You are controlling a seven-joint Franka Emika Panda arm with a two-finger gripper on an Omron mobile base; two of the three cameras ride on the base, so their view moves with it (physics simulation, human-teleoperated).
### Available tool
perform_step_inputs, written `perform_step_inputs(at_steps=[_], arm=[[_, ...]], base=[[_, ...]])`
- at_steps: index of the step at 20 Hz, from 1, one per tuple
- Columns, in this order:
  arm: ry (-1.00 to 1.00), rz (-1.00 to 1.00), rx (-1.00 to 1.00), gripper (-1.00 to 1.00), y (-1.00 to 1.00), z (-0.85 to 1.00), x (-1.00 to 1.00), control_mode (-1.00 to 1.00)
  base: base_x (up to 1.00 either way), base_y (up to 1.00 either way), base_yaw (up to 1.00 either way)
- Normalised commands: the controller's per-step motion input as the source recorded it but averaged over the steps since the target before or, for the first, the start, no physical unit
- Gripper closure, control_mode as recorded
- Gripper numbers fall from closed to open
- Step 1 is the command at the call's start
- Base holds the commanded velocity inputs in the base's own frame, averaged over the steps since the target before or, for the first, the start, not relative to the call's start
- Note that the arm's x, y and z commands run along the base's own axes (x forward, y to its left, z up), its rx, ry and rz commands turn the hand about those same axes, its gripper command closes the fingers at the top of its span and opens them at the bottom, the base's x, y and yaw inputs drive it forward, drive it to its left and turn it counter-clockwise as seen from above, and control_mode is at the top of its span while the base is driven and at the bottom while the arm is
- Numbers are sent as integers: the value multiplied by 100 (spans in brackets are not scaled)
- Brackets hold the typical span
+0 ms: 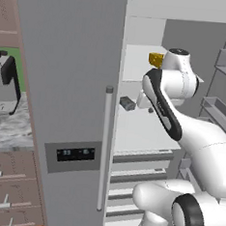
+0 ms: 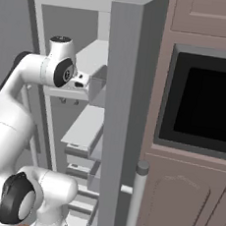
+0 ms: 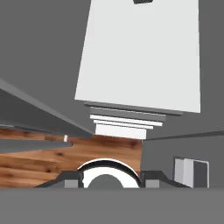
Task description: Pick the cheese from the fridge and the cheese grater from the cabinet and place them next to the salad bowl.
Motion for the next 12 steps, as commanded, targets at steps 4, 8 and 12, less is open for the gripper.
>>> perform_step_inputs(at_steps=[4,8,12], arm=[[-4,0,1,-100,-3,-2,0,-100],[-27,-1,10,-100,-45,12,-2,-100],[-19,-3,4,-100,-38,37,0,-100]], base=[[0,0,0],[0,0,0],[0,0,0]])
